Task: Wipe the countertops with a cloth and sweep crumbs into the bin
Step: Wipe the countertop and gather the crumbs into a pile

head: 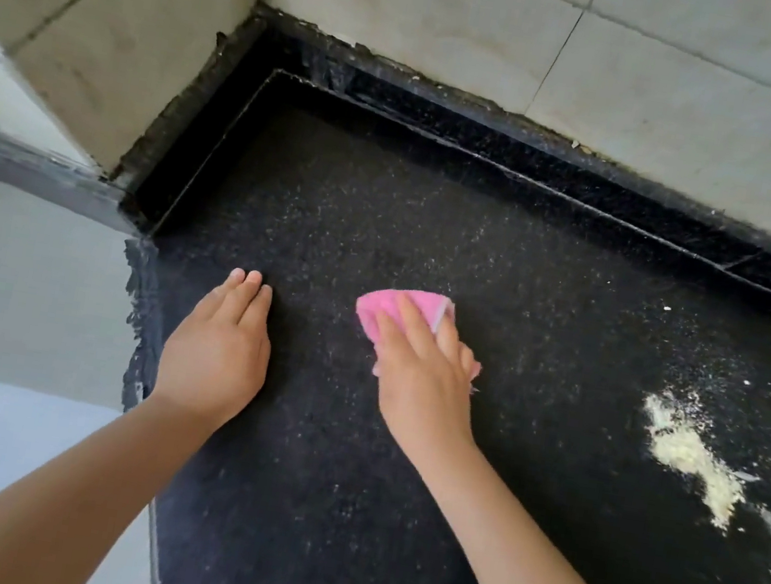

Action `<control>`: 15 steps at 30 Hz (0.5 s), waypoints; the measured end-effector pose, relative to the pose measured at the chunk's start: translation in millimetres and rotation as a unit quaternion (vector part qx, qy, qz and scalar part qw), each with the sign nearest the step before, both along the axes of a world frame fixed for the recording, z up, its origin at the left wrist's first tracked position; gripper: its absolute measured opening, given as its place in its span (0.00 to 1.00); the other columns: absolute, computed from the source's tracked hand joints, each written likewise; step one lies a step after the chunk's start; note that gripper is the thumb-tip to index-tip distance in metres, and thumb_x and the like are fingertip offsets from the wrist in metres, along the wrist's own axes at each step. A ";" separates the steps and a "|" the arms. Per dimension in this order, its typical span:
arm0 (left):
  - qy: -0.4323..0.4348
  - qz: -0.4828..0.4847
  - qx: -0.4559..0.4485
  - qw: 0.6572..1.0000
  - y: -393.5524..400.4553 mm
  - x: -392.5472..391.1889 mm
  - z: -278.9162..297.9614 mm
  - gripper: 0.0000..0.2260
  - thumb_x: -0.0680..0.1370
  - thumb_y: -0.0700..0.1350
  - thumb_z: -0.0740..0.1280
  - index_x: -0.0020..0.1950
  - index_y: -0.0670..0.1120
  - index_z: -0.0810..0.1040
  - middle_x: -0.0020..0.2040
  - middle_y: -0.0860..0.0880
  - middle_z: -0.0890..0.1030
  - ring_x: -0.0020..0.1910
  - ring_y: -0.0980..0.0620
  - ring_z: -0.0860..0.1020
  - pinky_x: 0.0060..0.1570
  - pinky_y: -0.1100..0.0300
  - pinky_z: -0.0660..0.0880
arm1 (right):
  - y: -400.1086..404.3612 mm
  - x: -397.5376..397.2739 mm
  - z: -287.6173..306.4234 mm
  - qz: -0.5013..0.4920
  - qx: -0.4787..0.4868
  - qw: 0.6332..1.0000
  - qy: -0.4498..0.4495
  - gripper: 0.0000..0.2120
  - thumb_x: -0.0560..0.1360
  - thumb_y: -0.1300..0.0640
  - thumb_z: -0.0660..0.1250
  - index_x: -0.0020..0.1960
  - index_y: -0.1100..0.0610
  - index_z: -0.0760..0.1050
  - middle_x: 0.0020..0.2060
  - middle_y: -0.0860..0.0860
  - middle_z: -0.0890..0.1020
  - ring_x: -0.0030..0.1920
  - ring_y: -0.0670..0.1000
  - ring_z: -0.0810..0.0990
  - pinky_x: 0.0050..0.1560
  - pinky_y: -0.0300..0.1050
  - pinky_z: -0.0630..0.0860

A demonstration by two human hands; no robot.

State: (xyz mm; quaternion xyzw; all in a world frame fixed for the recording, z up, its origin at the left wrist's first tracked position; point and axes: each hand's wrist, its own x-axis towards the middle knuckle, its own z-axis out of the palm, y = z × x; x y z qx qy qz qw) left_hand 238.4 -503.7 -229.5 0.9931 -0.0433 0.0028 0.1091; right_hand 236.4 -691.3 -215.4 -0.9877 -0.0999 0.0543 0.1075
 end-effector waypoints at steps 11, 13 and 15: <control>0.024 0.007 0.005 1.000 -2.5 -1.1 2.1 0.19 0.79 0.36 0.55 0.69 0.32 0.61 0.71 0.36 0.62 0.72 0.39 0.58 0.70 0.52 0.51 | -8.6 -27.7 16.1 -0.089 0.054 0.990 -0.096 0.21 0.68 0.62 0.70 0.61 0.56 0.74 0.63 0.54 0.75 0.59 0.64 0.73 0.49 0.58 0.74; 0.024 0.006 -0.007 1.000 -2.9 -1.9 1.6 0.19 0.78 0.35 0.57 0.68 0.31 0.63 0.70 0.35 0.63 0.71 0.38 0.58 0.69 0.50 0.52 | 33.2 -42.1 9.8 0.014 0.047 0.997 -0.065 0.25 0.62 0.59 0.75 0.58 0.54 0.76 0.60 0.51 0.77 0.57 0.63 0.75 0.43 0.53 0.76; 0.026 0.014 -0.017 0.999 -3.8 -2.8 0.6 0.19 0.77 0.34 0.59 0.67 0.31 0.64 0.69 0.34 0.64 0.71 0.38 0.59 0.69 0.49 0.54 | 49.4 -43.1 2.4 0.044 0.033 0.998 -0.037 0.25 0.62 0.56 0.75 0.58 0.53 0.76 0.61 0.50 0.76 0.58 0.61 0.75 0.42 0.49 0.75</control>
